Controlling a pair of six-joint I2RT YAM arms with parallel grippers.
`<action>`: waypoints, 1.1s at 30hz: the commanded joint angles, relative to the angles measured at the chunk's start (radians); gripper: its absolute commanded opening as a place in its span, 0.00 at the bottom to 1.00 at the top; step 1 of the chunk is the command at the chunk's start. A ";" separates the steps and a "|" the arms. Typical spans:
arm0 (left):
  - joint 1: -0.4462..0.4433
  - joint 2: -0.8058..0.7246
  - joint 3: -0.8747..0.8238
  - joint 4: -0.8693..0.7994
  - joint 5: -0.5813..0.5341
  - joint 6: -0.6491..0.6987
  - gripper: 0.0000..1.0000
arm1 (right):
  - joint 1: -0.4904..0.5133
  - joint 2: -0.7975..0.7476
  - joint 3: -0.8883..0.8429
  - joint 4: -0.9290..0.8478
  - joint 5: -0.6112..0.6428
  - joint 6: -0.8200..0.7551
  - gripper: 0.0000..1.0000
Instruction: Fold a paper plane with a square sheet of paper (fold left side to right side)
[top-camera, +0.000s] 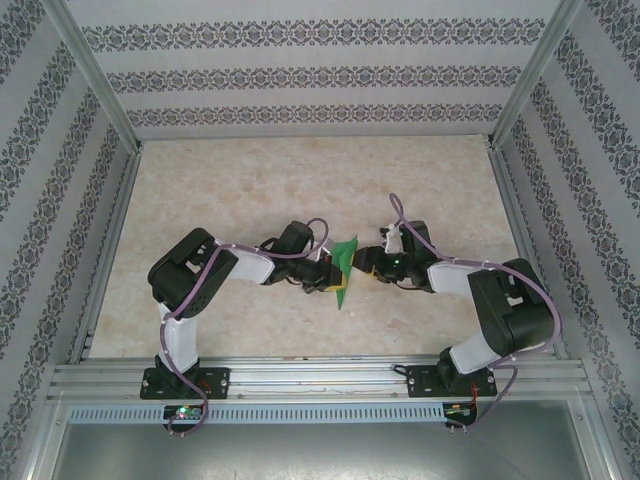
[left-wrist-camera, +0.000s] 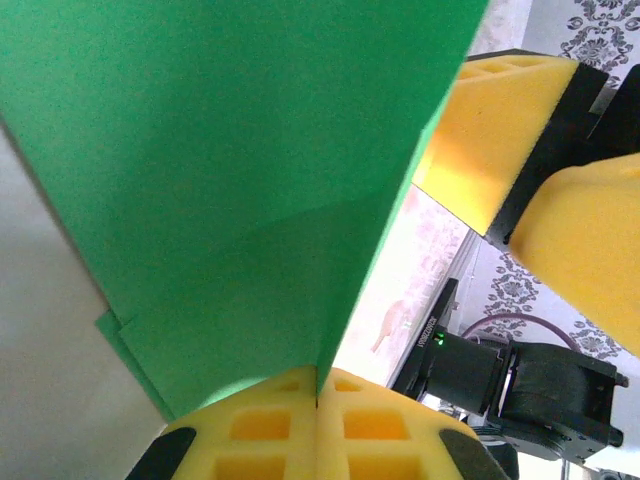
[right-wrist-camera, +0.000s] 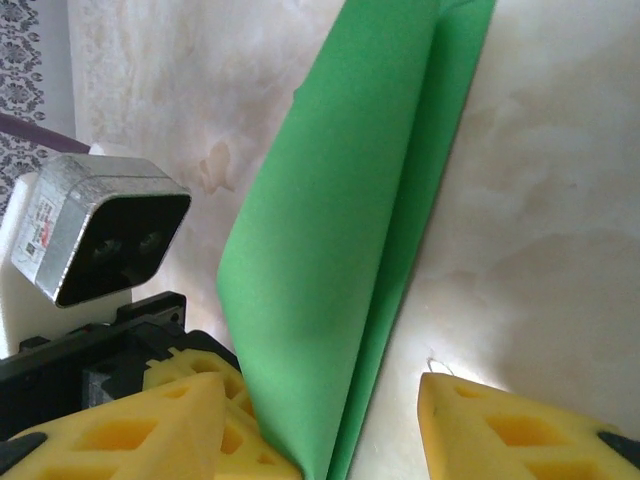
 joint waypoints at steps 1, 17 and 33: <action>0.018 -0.024 -0.013 0.050 0.010 -0.002 0.00 | 0.014 0.035 0.030 0.093 0.019 0.039 0.53; 0.032 -0.050 -0.027 0.074 0.011 -0.013 0.00 | 0.037 0.120 0.075 0.158 0.024 0.066 0.51; 0.040 -0.035 -0.043 0.111 0.003 -0.040 0.00 | 0.061 0.195 0.119 0.167 0.030 0.081 0.49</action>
